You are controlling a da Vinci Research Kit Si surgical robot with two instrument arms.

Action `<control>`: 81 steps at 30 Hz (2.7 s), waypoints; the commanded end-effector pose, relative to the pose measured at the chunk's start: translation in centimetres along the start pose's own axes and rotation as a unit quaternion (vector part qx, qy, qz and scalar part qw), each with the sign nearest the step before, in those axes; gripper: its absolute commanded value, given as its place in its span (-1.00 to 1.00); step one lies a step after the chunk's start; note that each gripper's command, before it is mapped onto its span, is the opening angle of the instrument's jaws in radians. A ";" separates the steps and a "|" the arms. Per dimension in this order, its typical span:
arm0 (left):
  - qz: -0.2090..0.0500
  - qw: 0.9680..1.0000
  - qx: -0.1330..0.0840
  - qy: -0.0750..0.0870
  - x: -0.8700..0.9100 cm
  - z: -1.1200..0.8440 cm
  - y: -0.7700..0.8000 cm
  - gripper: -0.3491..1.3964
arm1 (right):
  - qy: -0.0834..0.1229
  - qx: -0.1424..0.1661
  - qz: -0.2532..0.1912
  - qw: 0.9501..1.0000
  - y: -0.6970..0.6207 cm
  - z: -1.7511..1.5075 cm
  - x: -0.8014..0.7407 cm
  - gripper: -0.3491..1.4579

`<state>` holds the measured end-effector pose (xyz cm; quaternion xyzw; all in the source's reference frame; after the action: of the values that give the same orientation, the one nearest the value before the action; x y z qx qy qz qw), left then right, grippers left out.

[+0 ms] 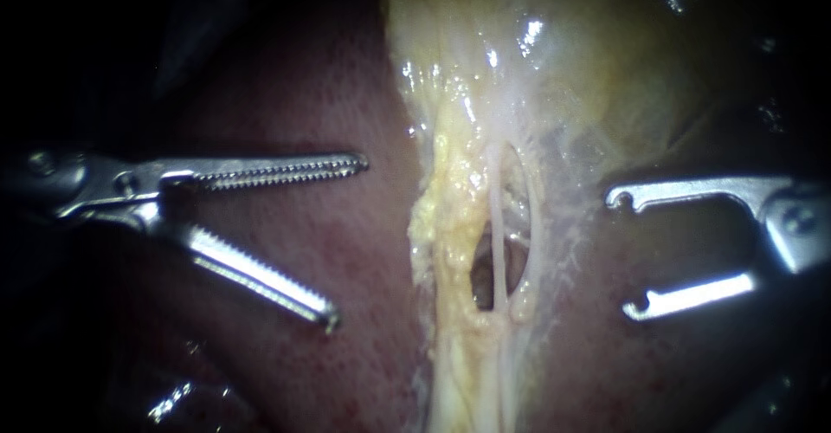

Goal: Grabbing gallbladder

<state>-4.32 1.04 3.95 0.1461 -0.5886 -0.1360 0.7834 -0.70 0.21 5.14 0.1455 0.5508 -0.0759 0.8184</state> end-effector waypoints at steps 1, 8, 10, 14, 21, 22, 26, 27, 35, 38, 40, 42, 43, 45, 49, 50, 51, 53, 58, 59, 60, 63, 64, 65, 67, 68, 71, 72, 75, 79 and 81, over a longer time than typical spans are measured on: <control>0.000 1.000 0.000 0.000 0.00 0.00 0.00 0.38 | 0.000 0.000 0.000 1.000 0.00 0.00 0.00 0.00; -0.041 0.999 -0.008 0.000 -0.05 -0.06 0.05 0.33 | 0.000 0.000 0.000 1.000 0.00 0.00 0.00 0.00; -0.060 0.998 -0.009 0.000 -0.08 -0.04 0.09 0.29 | 0.000 0.000 0.000 1.000 0.00 0.00 0.00 0.00; -0.102 0.995 -0.014 0.009 -0.11 0.05 0.14 0.19 | 0.000 0.000 0.000 1.000 0.00 0.00 0.00 -0.01; -0.150 0.988 -0.020 0.022 -0.14 0.24 0.21 0.04 | 0.000 0.000 0.000 1.000 0.01 0.00 0.00 -0.01; -0.156 0.987 -0.021 0.025 -0.13 0.27 0.22 0.02 | 0.000 0.000 0.000 1.000 0.01 0.00 0.00 -0.01; -0.167 0.985 -0.026 0.030 -0.12 0.37 0.28 -0.02 | 0.000 0.000 -0.003 1.000 0.01 0.00 0.00 -0.01; -0.173 0.984 -0.028 0.031 -0.11 0.39 0.30 -0.04 | 0.000 0.000 -0.003 1.000 0.01 0.00 0.00 -0.01; -0.182 0.982 -0.036 0.038 -0.02 0.51 0.46 -0.08 | 0.000 0.000 -0.003 1.000 0.01 0.00 -0.01 -0.01; -0.187 0.981 -0.037 0.041 0.02 0.55 0.49 -0.08 | 0.000 0.000 -0.003 1.000 0.01 0.00 -0.01 -0.01; -0.192 0.980 -0.039 0.043 0.05 0.57 0.51 -0.08 | 0.000 0.000 -0.003 1.000 0.01 0.00 -0.01 -0.01; -0.197 0.979 -0.041 0.045 0.09 0.59 0.51 -0.08 | 0.000 0.000 -0.003 1.000 0.01 0.00 -0.01 -0.01; -0.199 0.978 -0.042 0.046 0.11 0.60 0.51 -0.08 | 0.000 0.000 -0.003 1.000 0.01 0.00 -0.01 -0.01; -0.210 0.975 -0.046 0.049 0.15 0.61 0.50 -0.12 | 0.000 0.000 -0.003 1.000 0.01 0.00 -0.02 -0.01; -0.240 0.968 -0.055 0.057 0.20 0.62 0.49 -0.27 | 0.000 0.000 -0.003 1.000 0.01 0.00 -0.02 -0.01; -0.242 0.967 -0.058 0.056 0.20 0.62 0.49 -0.31 | 0.000 0.000 -0.003 1.000 0.01 0.00 -0.02 -0.01; -0.251 0.964 -0.061 0.059 0.20 0.62 0.48 -0.37 | 0.000 0.000 -0.003 1.000 0.01 0.00 -0.02 -0.01; -0.262 0.961 -0.067 0.060 0.21 0.61 0.48 -0.46 | 0.000 0.000 -0.003 1.000 0.01 0.00 -0.02 -0.01; -0.272 0.957 -0.079 0.065 0.23 0.60 0.50 -0.73 | 0.000 0.000 -0.003 1.000 0.01 0.00 -0.02 -0.01; -0.273 0.957 -0.080 0.064 0.23 0.60 0.51 -0.79 | 0.000 0.000 -0.003 1.000 0.01 0.00 -0.02 -0.01; -0.273 0.956 -0.081 0.064 0.24 0.59 0.52 -0.83 | 0.000 0.000 -0.003 1.000 0.01 0.00 -0.02 -0.01; -0.277 0.955 -0.085 0.064 0.27 0.58 0.54 -0.94 | 0.000 0.000 -0.003 1.000 0.01 0.00 -0.02 -0.01; -0.277 0.955 -0.085 0.065 0.28 0.57 0.55 -1.00 | 0.000 0.000 -0.003 1.000 0.01 0.00 -0.02 -0.01; -0.277 0.955 -0.086 0.065 0.29 0.57 0.55 -1.00 | 0.000 0.000 -0.003 1.000 0.01 0.00 -0.02 -0.01; -0.280 0.954 -0.087 0.066 0.30 0.55 0.55 -1.00 | 0.000 0.000 -0.003 1.000 0.01 0.00 -0.02 -0.01; -0.280 0.954 -0.088 0.066 0.30 0.55 0.55 -1.00 | 0.000 0.000 -0.003 1.000 0.01 0.00 -0.02 -0.01; -0.283 0.953 -0.089 0.066 0.30 0.53 0.54 -1.00 | 0.000 0.000 -0.003 1.000 0.01 0.00 -0.02 -0.01; -0.283 0.953 -0.089 0.066 0.30 0.53 0.54 -1.00 | 0.000 0.000 -0.003 1.000 0.01 0.00 -0.02 -0.01; -0.284 0.952 -0.090 0.066 0.30 0.52 0.53 -1.00 | 0.000 0.000 -0.003 1.000 0.01 0.00 -0.02 -0.01; -0.284 0.952 -0.090 0.066 0.30 0.51 0.53 -1.00 | 0.000 0.000 -0.003 1.000 0.01 0.00 -0.02 -0.01; -0.284 0.952 -0.091 0.066 0.30 0.51 0.53 -1.00 | 0.000 0.000 -0.003 1.000 0.01 0.00 -0.02 -0.01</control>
<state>-4.71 1.38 4.56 0.2444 -0.4551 -0.3957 0.7593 -0.70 0.22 5.16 0.1437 0.5511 -0.0782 0.8182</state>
